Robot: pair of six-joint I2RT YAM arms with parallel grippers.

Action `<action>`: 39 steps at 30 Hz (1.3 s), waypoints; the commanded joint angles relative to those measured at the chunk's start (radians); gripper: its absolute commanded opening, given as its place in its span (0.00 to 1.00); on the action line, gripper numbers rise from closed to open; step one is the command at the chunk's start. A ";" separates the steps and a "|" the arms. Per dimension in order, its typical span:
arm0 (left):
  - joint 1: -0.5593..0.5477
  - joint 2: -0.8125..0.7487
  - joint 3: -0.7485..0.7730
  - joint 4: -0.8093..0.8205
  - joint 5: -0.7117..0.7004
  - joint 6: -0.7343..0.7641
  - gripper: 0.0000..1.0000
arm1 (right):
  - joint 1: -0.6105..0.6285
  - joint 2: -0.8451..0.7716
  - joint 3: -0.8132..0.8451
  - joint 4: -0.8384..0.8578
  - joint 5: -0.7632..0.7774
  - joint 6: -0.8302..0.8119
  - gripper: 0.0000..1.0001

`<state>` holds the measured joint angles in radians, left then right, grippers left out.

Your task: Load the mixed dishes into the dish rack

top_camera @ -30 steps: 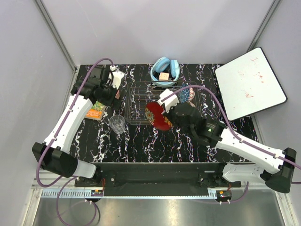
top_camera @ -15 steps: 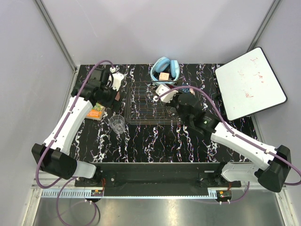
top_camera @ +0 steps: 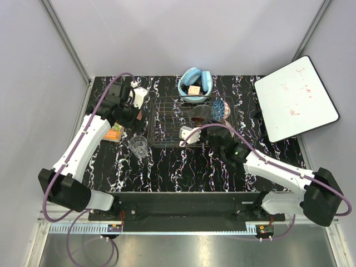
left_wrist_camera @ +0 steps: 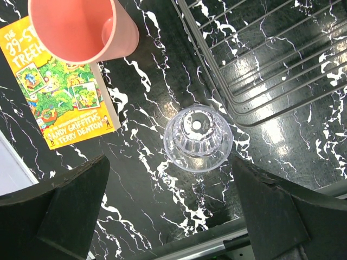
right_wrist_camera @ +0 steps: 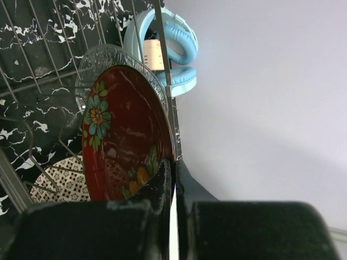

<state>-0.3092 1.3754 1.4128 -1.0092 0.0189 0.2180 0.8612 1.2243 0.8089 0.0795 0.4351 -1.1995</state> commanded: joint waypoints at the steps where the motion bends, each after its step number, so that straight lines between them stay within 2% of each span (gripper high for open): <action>1: -0.002 -0.022 0.011 0.050 0.000 0.009 0.99 | -0.019 -0.055 0.006 0.066 -0.038 -0.091 0.00; 16: -0.002 -0.015 0.008 0.064 -0.016 0.012 0.99 | -0.047 0.033 0.007 -0.053 -0.167 -0.135 0.00; 25: -0.002 0.016 0.009 0.084 -0.017 0.015 0.99 | -0.047 0.009 -0.023 -0.177 -0.239 -0.106 0.00; 30: -0.002 0.042 0.006 0.106 -0.017 0.009 0.99 | -0.036 -0.052 -0.042 -0.263 -0.225 -0.114 0.00; 39: -0.002 0.047 0.005 0.119 -0.008 -0.005 0.99 | -0.036 -0.075 -0.106 -0.271 -0.121 -0.123 0.00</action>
<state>-0.3092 1.4349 1.4128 -0.9382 0.0181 0.2169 0.8322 1.1301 0.7547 -0.0174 0.2268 -1.2911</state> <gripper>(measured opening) 0.988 0.021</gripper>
